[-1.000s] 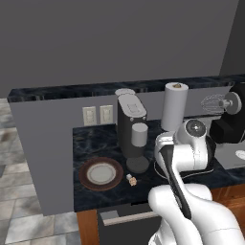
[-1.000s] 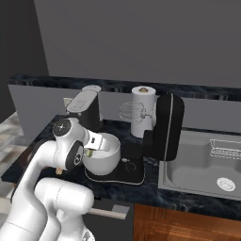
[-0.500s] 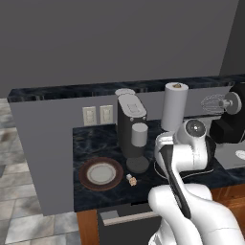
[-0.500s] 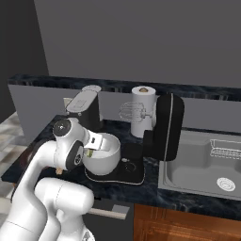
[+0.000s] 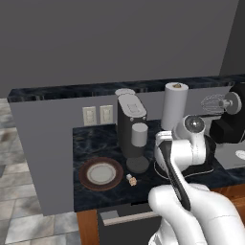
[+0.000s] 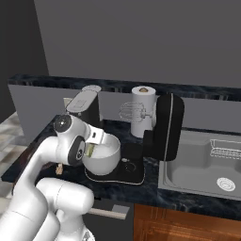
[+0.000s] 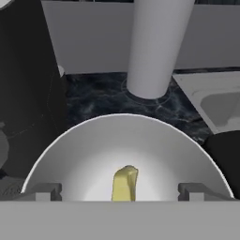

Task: Add butter and sugar cubes to the stand mixer bowl and then turn on the stand mixer to begin making frosting.

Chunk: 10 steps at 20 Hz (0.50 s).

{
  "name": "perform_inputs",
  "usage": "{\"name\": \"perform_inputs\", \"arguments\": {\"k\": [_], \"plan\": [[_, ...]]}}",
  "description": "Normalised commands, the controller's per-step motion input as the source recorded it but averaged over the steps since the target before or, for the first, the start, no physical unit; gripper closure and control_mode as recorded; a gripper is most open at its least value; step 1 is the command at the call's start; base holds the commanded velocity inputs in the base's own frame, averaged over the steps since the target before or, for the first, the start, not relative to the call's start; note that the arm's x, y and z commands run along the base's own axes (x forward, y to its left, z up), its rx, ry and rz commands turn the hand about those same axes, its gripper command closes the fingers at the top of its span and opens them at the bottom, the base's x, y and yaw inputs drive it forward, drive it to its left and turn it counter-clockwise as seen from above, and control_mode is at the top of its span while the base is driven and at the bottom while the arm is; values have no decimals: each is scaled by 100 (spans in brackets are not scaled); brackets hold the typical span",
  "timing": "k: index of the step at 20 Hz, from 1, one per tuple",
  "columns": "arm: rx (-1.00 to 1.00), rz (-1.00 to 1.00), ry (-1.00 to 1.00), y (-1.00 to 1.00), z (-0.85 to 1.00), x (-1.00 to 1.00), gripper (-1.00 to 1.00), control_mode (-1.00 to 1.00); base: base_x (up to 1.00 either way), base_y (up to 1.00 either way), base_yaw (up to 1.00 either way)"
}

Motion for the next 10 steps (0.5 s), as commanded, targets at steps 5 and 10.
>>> {"name": "perform_inputs", "arguments": {"k": [5, 10], "plan": [[0, 0, -1, 0, 9, 34, -100, -100, 0, 0, 0], [0, 0, 0, 15, 2, 8, -100, -100, 0, 0, 0]]}}
